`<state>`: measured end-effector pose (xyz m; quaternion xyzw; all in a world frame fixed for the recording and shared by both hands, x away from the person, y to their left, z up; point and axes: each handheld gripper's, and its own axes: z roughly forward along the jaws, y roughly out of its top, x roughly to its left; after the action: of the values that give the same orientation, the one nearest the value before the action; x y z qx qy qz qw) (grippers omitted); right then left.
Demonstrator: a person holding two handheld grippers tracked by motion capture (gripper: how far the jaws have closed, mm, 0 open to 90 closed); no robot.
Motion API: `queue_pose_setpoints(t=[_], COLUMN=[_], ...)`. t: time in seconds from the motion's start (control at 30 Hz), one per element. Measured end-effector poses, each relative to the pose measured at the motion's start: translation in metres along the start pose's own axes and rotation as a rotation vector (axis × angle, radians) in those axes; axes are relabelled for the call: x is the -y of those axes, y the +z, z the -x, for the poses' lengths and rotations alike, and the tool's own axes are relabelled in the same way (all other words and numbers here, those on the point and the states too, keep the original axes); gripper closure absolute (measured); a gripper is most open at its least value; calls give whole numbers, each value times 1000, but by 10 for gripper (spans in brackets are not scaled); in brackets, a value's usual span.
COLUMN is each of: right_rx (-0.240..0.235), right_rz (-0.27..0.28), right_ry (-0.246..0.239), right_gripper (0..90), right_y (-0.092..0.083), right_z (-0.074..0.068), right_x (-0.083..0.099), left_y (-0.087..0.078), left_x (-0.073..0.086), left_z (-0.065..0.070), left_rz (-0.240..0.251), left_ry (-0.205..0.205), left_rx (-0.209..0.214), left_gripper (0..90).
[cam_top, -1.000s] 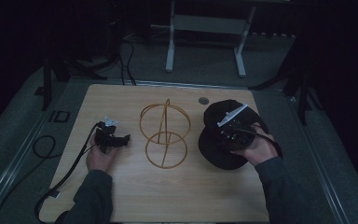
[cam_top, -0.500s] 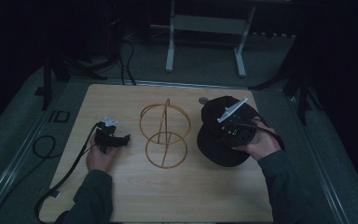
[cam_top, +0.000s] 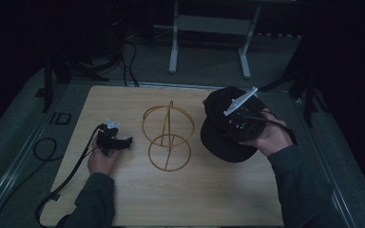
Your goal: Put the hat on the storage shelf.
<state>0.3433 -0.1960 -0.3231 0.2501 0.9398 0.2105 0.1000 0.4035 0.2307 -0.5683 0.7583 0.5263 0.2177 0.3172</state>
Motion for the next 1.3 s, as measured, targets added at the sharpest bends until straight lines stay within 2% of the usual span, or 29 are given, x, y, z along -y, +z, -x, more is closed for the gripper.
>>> queue_pose_setpoints(t=[0.6, 0.97, 1.3], right_rx=[-7, -12, -24], right_rz=[-4, -22, -2], right_ry=[-60, -93, -121], right_gripper=[796, 795, 795], right_y=[-24, -26, -31], right_z=[-4, -6, -5], right_x=[-20, -25, -29], left_y=[0, 0, 0], left_x=[0, 0, 0], left_z=[0, 0, 0], left_rz=[-2, -2, -2], left_ry=[1, 1, 0], left_rx=[0, 0, 1], left_gripper=[137, 137, 137])
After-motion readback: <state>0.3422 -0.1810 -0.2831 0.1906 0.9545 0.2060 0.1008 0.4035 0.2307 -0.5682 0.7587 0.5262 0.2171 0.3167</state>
